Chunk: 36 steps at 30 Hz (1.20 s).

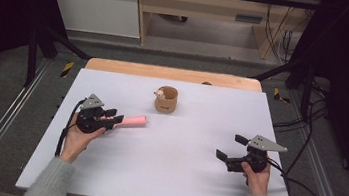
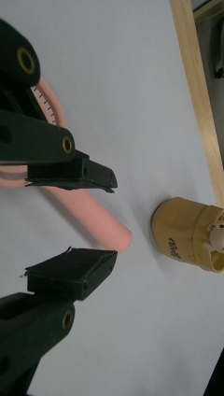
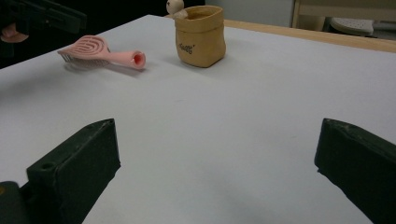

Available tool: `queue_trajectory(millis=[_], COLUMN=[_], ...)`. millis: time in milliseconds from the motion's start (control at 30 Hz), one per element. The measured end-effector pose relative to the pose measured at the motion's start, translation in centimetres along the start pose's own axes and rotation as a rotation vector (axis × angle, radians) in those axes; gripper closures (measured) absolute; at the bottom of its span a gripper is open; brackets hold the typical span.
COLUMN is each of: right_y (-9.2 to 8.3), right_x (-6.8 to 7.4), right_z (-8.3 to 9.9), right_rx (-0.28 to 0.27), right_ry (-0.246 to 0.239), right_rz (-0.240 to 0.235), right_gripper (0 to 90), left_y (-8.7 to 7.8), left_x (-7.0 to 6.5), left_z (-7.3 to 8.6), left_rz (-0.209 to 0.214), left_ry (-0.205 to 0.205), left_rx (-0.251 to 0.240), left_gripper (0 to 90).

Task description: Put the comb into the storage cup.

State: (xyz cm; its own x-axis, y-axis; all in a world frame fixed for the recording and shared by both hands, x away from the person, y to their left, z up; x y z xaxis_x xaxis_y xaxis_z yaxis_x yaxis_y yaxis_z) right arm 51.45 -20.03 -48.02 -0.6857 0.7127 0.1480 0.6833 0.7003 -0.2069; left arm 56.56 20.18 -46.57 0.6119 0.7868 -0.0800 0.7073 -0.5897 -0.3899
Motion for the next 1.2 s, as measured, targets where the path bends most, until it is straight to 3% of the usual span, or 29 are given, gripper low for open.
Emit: queue_trajectory(millis=[633,1200], right_y=[0.1,0.1], right_x=[0.0,0.0], right_z=[0.1,0.1], right_rx=[0.003,0.004], right_ry=[-0.003,0.002], right_rz=[-0.001,-0.002], right_gripper=[0.3,0.3], left_y=[1.5,3.3], left_x=[0.2,0.1], left_z=[0.4,0.3], left_rz=[-0.035,-0.050], left_ry=[-0.016,-0.031], left_rx=[0.032,0.054], left_gripper=[79.8,89.4])
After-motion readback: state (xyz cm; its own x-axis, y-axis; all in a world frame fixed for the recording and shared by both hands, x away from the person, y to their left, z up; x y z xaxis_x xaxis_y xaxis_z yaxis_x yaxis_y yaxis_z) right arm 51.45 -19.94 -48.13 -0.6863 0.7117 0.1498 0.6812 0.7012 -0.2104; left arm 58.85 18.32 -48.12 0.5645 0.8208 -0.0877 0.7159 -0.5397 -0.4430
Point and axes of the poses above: each handheld gripper's, and its own axes: y roughly forward along the jaws, z roughly out of its underside, x roughly to its left, the point moved 8 cm from there along y, roughly forward along the jaws, and after that the axes turned 9 degrees about -x, right-handed, at the moved point
